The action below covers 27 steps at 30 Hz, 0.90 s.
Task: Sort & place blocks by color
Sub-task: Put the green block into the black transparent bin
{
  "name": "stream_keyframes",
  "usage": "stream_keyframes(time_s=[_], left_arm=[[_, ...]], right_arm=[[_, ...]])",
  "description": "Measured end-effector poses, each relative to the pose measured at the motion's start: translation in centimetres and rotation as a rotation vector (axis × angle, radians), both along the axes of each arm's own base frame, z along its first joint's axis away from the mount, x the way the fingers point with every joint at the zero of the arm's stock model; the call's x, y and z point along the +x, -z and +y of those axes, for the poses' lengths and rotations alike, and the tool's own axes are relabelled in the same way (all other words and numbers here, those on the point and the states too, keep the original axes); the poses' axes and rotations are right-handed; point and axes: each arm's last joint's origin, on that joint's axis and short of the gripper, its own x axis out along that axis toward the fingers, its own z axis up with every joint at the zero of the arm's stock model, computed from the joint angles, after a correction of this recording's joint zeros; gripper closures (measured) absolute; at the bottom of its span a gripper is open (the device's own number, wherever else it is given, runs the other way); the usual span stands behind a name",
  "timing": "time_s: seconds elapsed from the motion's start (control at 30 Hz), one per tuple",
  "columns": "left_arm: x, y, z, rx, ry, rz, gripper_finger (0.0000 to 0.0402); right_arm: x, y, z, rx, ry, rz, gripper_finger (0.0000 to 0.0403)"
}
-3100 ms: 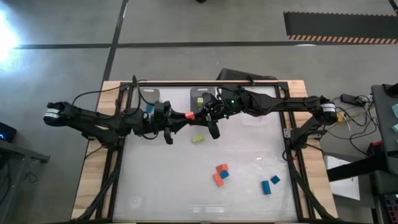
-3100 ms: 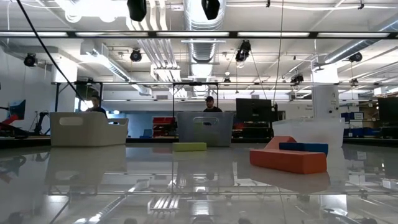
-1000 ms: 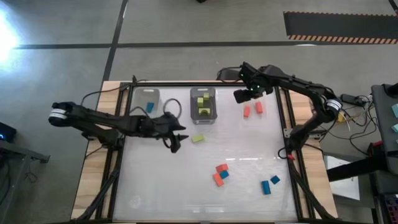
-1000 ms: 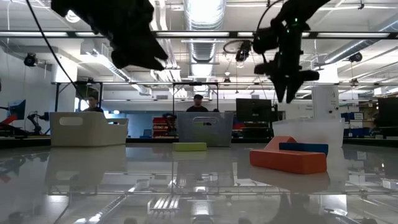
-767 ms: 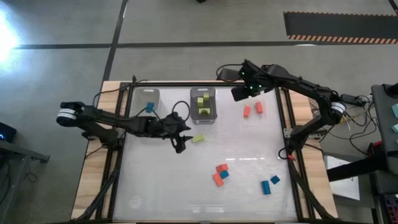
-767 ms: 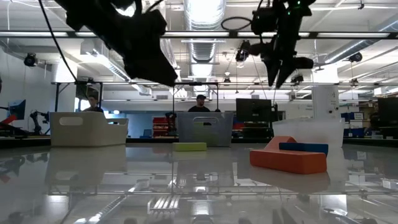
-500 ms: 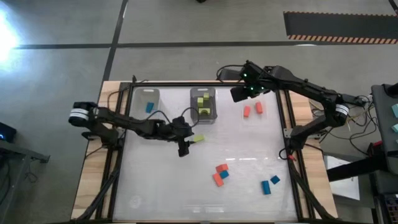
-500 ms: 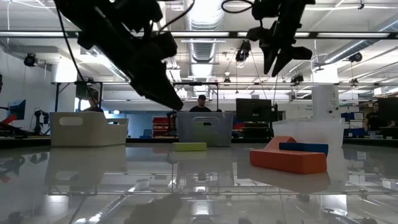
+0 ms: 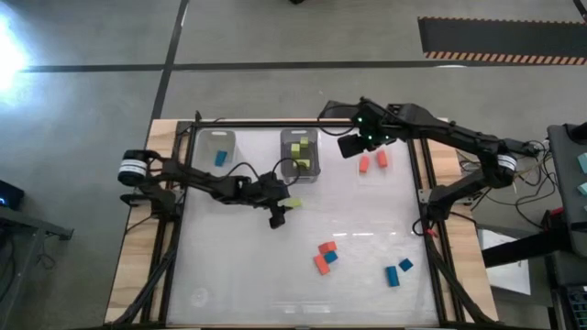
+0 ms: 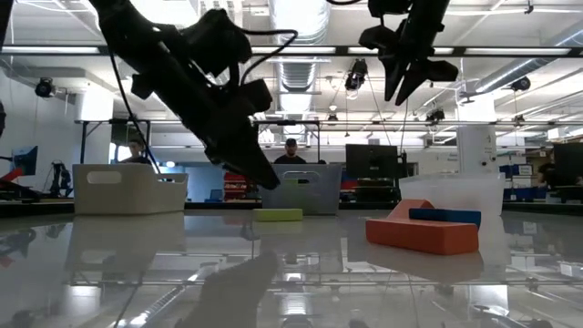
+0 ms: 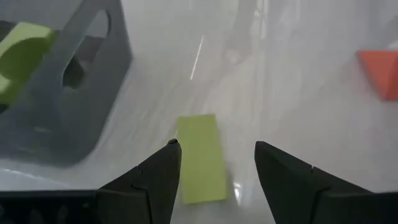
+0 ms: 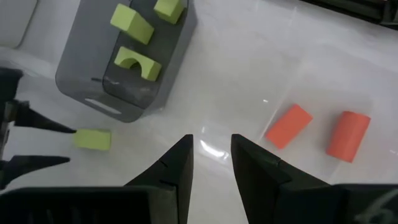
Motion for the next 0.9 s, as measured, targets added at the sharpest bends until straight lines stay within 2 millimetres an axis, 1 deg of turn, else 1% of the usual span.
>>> stream_keyframes(time_s=[0.6, 0.73, 0.9], left_arm=[[0.6, 3.2, 0.2, -0.007, 0.002, 0.080, 0.0213], [0.6, 3.3, 0.2, -0.016, 0.002, 0.083, 0.0234], [0.6, 3.4, 0.2, -0.016, 0.001, 0.089, 0.0284]], right_arm=[[0.4, 0.3, 0.2, 0.006, -0.012, 0.011, 0.0305], [0.4, 0.3, 0.3, 0.008, -0.009, 0.010, 0.0305], [0.5, 0.3, 0.4, 0.008, -0.013, 0.010, 0.0305]])
